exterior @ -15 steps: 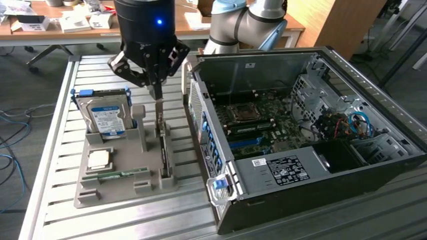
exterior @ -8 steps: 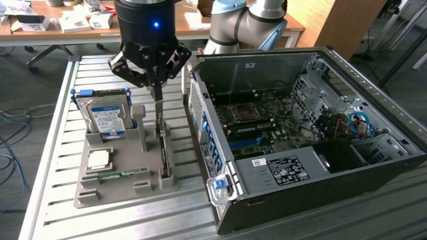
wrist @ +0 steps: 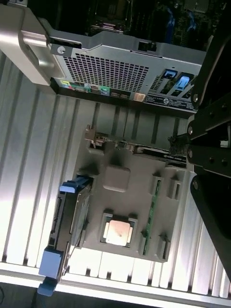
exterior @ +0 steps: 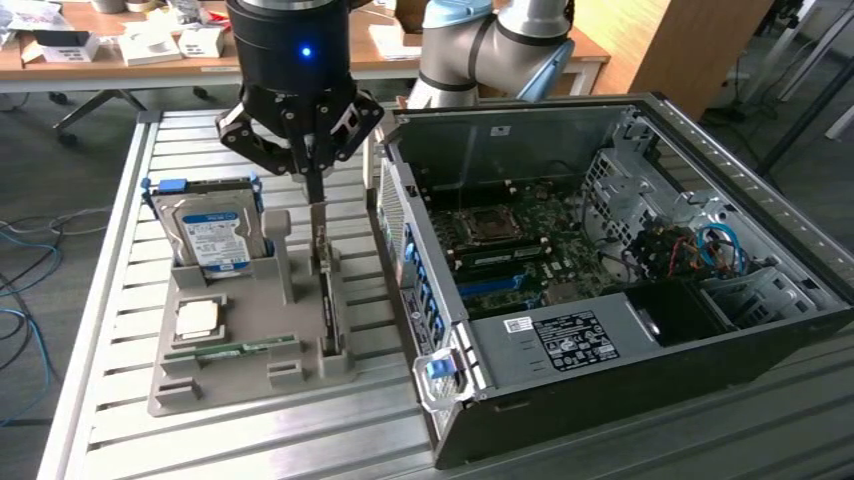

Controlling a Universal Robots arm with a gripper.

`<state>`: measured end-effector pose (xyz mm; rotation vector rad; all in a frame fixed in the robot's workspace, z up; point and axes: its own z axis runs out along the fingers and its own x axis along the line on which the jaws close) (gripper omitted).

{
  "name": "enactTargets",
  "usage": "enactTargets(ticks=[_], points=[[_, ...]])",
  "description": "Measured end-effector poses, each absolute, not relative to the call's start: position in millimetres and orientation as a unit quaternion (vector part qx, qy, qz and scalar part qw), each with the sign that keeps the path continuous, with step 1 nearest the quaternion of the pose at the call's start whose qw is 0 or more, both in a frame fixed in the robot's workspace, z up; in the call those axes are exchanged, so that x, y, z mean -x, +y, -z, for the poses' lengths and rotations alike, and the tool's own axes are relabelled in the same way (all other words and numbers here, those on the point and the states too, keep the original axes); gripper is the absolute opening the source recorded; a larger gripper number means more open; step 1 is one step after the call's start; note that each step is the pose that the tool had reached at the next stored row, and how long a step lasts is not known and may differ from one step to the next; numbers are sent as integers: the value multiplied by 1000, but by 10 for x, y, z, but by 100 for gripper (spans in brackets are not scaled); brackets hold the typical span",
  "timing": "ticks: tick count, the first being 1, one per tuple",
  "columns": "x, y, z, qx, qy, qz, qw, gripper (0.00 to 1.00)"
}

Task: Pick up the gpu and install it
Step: 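Pick up the gpu and move the gpu toward the slot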

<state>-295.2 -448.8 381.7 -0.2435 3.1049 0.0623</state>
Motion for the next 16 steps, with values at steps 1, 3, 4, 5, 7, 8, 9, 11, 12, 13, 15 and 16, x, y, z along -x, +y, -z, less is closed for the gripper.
enactTargets(ticks=[1, 3, 4, 5, 7, 8, 9, 11, 12, 13, 15, 16], points=[[2956, -4488, -3817, 78, 997, -20, 13, 11], [2976, -4488, -3814, 76, 997, -20, 13, 11], [2977, -4488, -3811, 73, 997, -20, 13, 11], [2976, -4488, -3810, 68, 997, -20, 13, 11], [2977, -4488, -3804, 54, 998, -20, 14, 11], [2977, -4488, -3800, 46, 999, -20, 14, 11], [2977, -4488, -3797, 38, 999, -19, 14, 11], [2977, -4488, -3793, 23, 999, -19, 14, 11], [2977, -4488, -3793, 21, 1000, -19, 14, 11], [2978, -4488, -3792, 21, 1000, -19, 14, 11], [2978, -4488, -3791, 20, 1000, -19, 14, 11], [2977, -4488, -3791, 20, 1000, -19, 14, 11]])
